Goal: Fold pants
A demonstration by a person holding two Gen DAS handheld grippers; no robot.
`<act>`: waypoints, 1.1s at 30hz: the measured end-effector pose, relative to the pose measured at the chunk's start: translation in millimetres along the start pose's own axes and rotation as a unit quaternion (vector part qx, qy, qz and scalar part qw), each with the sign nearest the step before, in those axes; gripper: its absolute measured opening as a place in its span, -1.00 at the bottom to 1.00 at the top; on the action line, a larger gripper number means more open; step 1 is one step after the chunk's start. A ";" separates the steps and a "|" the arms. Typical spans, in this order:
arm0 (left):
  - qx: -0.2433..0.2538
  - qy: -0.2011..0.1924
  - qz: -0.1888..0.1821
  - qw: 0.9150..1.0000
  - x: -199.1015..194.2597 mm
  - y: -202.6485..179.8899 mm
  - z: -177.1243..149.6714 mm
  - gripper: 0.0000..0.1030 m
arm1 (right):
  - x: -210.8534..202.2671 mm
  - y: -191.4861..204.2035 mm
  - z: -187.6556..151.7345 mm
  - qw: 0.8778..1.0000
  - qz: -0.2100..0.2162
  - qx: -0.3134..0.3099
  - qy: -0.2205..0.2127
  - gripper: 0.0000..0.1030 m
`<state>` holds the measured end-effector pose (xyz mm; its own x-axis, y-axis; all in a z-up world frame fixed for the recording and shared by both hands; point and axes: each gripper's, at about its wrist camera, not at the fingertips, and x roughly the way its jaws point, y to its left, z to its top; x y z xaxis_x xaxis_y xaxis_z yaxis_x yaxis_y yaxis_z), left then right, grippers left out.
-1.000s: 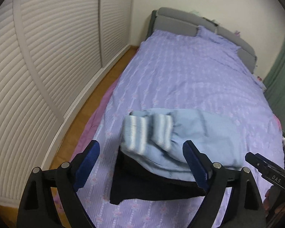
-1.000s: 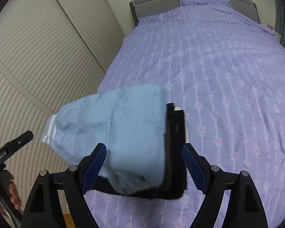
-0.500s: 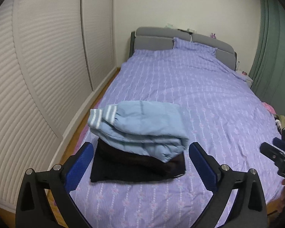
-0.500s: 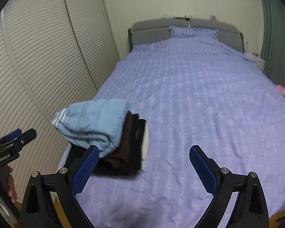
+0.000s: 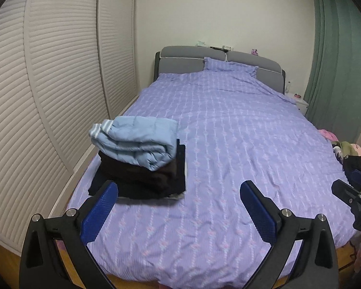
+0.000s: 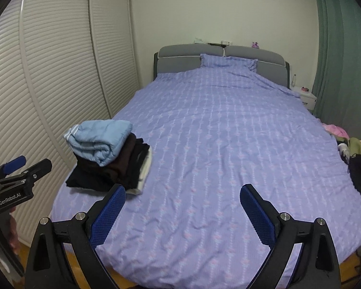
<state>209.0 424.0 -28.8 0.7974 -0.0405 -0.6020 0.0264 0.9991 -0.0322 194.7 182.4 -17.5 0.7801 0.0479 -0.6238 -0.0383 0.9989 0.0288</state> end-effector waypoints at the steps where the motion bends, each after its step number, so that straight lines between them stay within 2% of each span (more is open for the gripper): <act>1: 0.003 -0.004 0.001 1.000 -7.6 -8.3 -5.1 1.00 | -6.9 -6.0 -5.3 1.000 0.001 0.001 -0.002 0.88; 7: 0.018 -0.008 -0.006 1.000 -43.9 -45.2 -21.7 1.00 | -45.9 -36.5 -28.3 1.000 -0.012 0.001 -0.003 0.88; 18: 0.048 -0.016 -0.029 0.998 -89.4 -83.8 -37.4 1.00 | -102.7 -73.5 -52.2 0.999 -0.032 0.035 -0.027 0.88; 33: 0.075 -0.012 -0.058 0.995 -113.6 -99.5 -55.7 1.00 | -136.6 -82.6 -70.0 0.997 -0.050 0.052 -0.035 0.88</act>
<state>82.2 328.7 -1.7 0.7980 -0.1566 -0.5820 0.2071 0.9781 0.0207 47.6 93.3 10.7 0.8188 -0.0564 -0.5713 0.1048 0.9931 0.0522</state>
